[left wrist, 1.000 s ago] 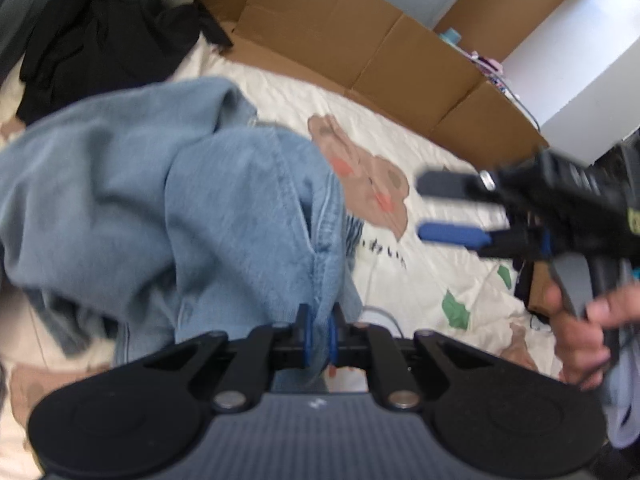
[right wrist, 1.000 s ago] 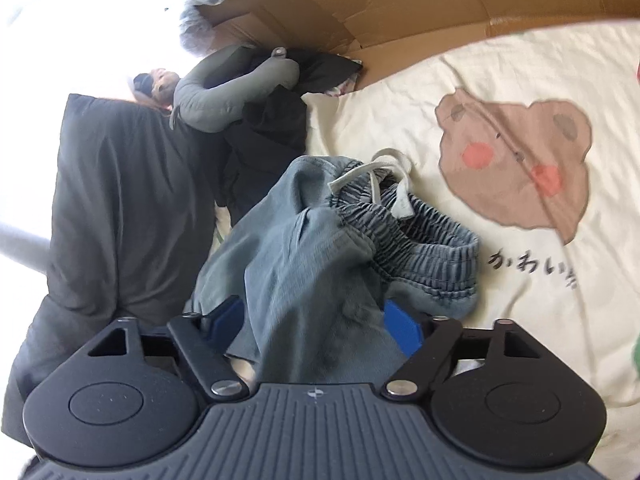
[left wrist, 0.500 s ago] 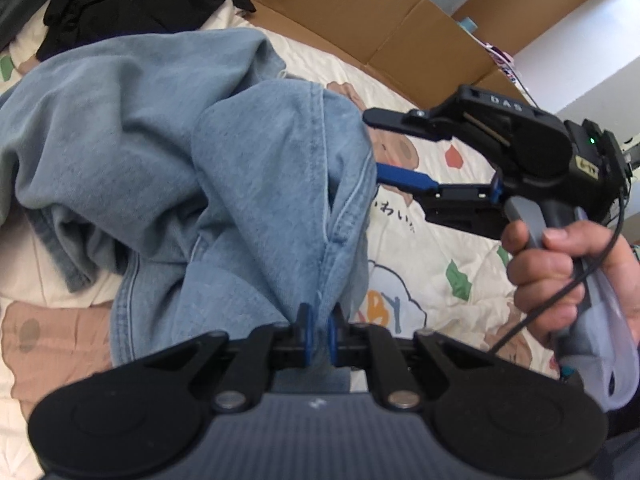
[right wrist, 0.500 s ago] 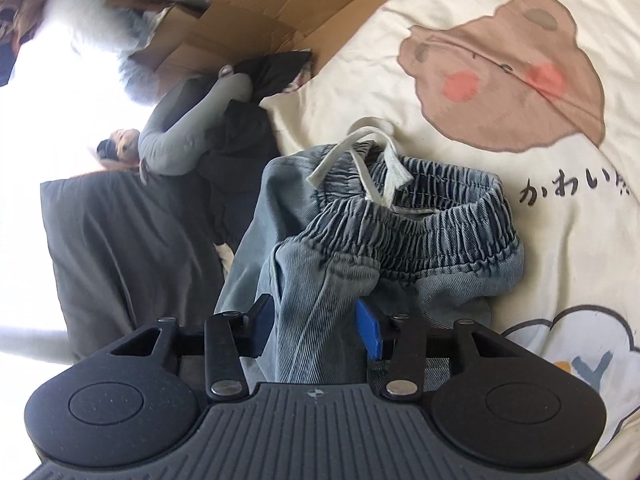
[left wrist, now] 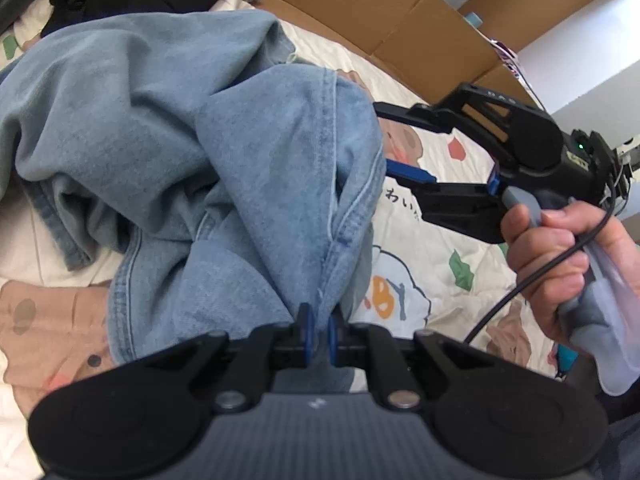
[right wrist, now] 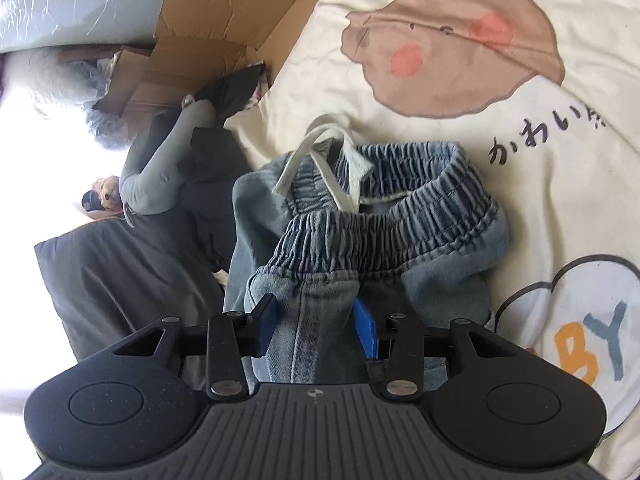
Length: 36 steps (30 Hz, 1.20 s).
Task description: Fold clothes
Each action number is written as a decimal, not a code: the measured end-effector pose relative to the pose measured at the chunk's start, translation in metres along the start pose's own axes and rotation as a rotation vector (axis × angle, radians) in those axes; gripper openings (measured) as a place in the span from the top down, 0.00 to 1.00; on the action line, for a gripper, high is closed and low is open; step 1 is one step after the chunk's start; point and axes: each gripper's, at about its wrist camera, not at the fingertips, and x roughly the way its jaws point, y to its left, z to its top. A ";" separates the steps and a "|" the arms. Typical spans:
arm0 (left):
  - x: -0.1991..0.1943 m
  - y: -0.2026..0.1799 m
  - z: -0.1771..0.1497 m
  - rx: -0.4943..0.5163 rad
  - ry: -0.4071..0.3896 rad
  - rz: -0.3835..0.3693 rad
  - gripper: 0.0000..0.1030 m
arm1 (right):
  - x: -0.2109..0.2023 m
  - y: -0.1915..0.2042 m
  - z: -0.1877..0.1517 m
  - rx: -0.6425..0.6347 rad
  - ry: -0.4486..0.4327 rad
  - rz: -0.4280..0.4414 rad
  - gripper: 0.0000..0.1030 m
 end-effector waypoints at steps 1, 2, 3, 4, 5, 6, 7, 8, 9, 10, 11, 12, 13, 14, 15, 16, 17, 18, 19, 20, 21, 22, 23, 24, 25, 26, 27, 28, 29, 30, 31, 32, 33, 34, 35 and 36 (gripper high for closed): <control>0.001 0.001 -0.001 -0.002 0.002 0.000 0.92 | 0.002 0.001 -0.001 -0.005 0.001 0.002 0.56; 0.002 0.001 -0.002 -0.004 0.005 0.001 0.92 | 0.004 0.002 -0.003 -0.014 0.003 0.001 0.60; 0.002 0.001 -0.003 -0.006 0.007 0.002 0.92 | 0.007 0.003 -0.004 -0.023 0.007 -0.002 0.61; 0.003 0.000 -0.004 -0.006 0.010 0.003 0.92 | 0.009 0.003 -0.005 -0.027 0.014 -0.010 0.62; 0.004 0.000 -0.005 -0.004 0.014 0.005 0.92 | 0.011 0.003 -0.006 -0.031 0.020 -0.018 0.63; 0.005 -0.001 -0.006 -0.001 0.017 0.007 0.92 | 0.014 0.003 -0.007 -0.035 0.026 -0.025 0.64; 0.006 -0.001 -0.006 0.001 0.020 0.010 0.92 | 0.016 0.003 -0.007 -0.038 0.031 -0.027 0.67; 0.007 -0.002 -0.006 0.001 0.023 0.011 0.92 | 0.018 0.003 -0.008 -0.040 0.039 -0.029 0.70; 0.008 -0.003 -0.006 0.000 0.025 0.013 0.92 | 0.019 0.002 -0.008 -0.039 0.051 -0.033 0.70; 0.010 -0.004 -0.006 -0.001 0.027 0.015 0.92 | 0.021 0.001 -0.008 -0.037 0.064 -0.038 0.71; 0.012 -0.005 -0.006 -0.002 0.028 0.016 0.92 | 0.023 -0.001 -0.008 -0.034 0.080 -0.042 0.71; 0.013 -0.007 -0.006 0.000 0.029 0.018 0.92 | 0.026 -0.003 -0.009 -0.023 0.105 -0.048 0.71; 0.015 -0.008 -0.006 0.003 0.030 0.020 0.92 | 0.029 -0.006 -0.010 -0.012 0.129 -0.054 0.71; 0.016 -0.009 -0.007 0.007 0.030 0.023 0.92 | 0.030 -0.008 -0.011 -0.011 0.144 -0.061 0.71; 0.017 -0.010 -0.007 0.010 0.030 0.025 0.92 | 0.031 -0.008 -0.012 -0.018 0.150 -0.066 0.71; 0.018 -0.011 -0.007 0.012 0.030 0.027 0.92 | 0.029 -0.008 -0.013 -0.030 0.142 -0.059 0.72; 0.017 -0.010 -0.007 0.013 0.029 0.028 0.92 | 0.027 -0.007 -0.014 -0.042 0.135 -0.053 0.84; 0.016 -0.009 -0.007 0.014 0.030 0.029 0.92 | 0.025 -0.007 -0.014 -0.055 0.127 -0.048 0.87; 0.016 -0.010 -0.007 0.014 0.030 0.032 0.92 | 0.023 -0.006 -0.014 -0.070 0.119 -0.054 0.91; 0.016 -0.010 -0.007 0.015 0.032 0.034 0.92 | 0.019 -0.004 -0.014 -0.087 0.114 -0.058 0.91; 0.015 -0.010 -0.007 0.019 0.037 0.036 0.91 | 0.015 -0.003 -0.013 -0.105 0.110 -0.062 0.91; 0.014 -0.011 -0.005 0.022 0.041 0.039 0.89 | 0.012 -0.001 -0.013 -0.122 0.106 -0.066 0.92; 0.013 -0.013 -0.003 0.024 0.044 0.037 0.88 | 0.008 0.001 -0.012 -0.140 0.102 -0.072 0.92; 0.011 -0.014 -0.001 0.026 0.043 0.034 0.85 | 0.003 0.003 -0.010 -0.158 0.099 -0.083 0.92; 0.008 -0.016 0.001 0.029 0.036 0.031 0.84 | -0.003 0.005 -0.007 -0.176 0.098 -0.096 0.92; 0.005 -0.017 0.004 0.032 0.025 0.026 0.83 | -0.009 0.007 -0.002 -0.198 0.096 -0.114 0.92; 0.001 -0.019 0.006 0.034 0.012 0.019 0.81 | -0.015 0.009 0.002 -0.220 0.094 -0.133 0.92; -0.003 -0.020 0.009 0.036 -0.002 0.014 0.80 | -0.022 0.011 0.006 -0.242 0.093 -0.150 0.92; -0.006 -0.021 0.011 0.037 -0.016 0.011 0.79 | -0.028 0.011 0.010 -0.261 0.095 -0.166 0.92; -0.009 -0.021 0.015 0.037 -0.030 0.013 0.75 | -0.034 0.013 0.014 -0.283 0.099 -0.185 0.92; -0.013 -0.021 0.018 0.037 -0.043 0.018 0.72 | -0.040 0.013 0.017 -0.304 0.104 -0.206 0.92; -0.016 -0.020 0.021 0.038 -0.057 0.023 0.71 | -0.046 0.014 0.020 -0.325 0.108 -0.226 0.92; -0.020 -0.019 0.024 0.038 -0.071 0.036 0.62 | -0.052 0.015 0.022 -0.345 0.111 -0.242 0.92; -0.024 -0.018 0.027 0.038 -0.084 0.056 0.52 | -0.058 0.015 0.025 -0.356 0.107 -0.257 0.92; -0.028 -0.016 0.029 0.040 -0.098 0.075 0.49 | -0.064 0.015 0.027 -0.367 0.103 -0.272 0.93; -0.032 -0.012 0.031 0.043 -0.113 0.093 0.48 | -0.070 0.015 0.029 -0.377 0.097 -0.287 0.92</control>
